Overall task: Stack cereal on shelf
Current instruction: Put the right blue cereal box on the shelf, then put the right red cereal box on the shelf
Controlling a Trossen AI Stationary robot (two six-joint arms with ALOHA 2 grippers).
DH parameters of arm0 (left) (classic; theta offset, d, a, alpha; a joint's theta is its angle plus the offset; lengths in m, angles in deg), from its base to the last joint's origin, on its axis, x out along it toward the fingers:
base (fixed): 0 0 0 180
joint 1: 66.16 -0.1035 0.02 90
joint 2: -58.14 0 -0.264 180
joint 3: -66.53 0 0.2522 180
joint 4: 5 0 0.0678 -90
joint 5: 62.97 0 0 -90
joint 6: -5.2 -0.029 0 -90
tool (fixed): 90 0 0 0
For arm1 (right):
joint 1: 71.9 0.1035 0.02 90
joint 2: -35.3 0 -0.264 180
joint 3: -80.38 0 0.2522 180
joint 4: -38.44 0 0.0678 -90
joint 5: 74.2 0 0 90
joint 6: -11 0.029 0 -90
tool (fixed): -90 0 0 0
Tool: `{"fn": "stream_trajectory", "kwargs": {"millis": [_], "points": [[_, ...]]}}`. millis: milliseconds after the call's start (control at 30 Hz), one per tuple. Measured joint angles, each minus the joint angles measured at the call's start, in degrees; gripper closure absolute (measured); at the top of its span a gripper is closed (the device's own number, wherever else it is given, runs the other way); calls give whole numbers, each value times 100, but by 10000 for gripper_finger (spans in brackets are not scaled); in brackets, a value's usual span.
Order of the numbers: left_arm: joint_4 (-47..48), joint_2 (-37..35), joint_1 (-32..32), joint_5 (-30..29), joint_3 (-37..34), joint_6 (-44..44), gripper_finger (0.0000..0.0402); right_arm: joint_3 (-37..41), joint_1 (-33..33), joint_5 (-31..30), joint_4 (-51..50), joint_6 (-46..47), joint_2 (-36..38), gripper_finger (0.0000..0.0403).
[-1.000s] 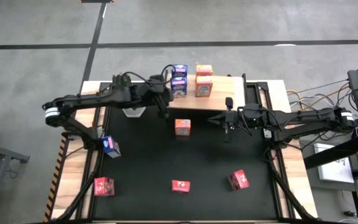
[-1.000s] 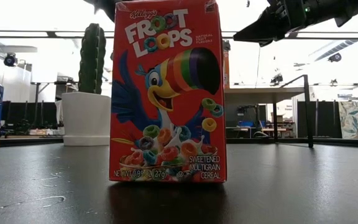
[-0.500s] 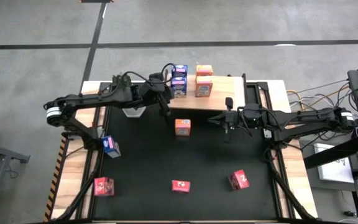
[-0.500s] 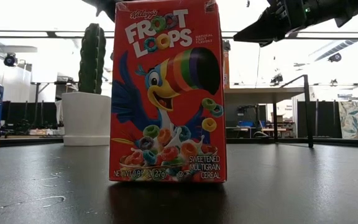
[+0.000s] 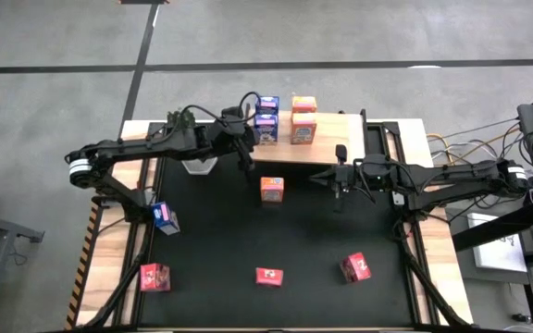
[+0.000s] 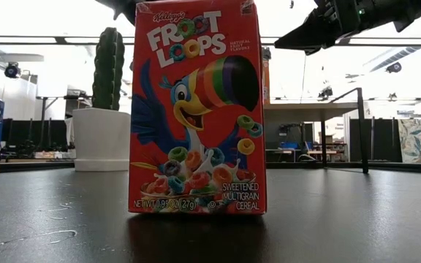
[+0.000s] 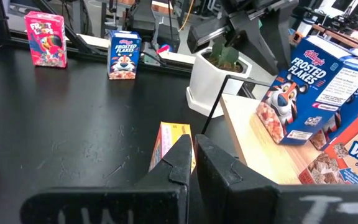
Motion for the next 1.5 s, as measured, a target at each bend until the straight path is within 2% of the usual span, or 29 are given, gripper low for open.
{"fn": "stream_trajectory", "kwargs": {"millis": [367,567,867,1133,1500], "points": [[-74,0,-15,24,0,114,339,0,0,0,0,-20,0,390],[-160,-2,14,329,-214,458,339,0,2,0,-2,-15,0,390],[-1402,-2,165,382,-896,713,339,2,2,0,0,-15,-2,390],[-2178,-2,144,363,-1210,792,339,2,2,0,0,0,-2,390],[-2294,-13,159,361,-1257,798,339,2,0,0,17,4,0,390]]}}
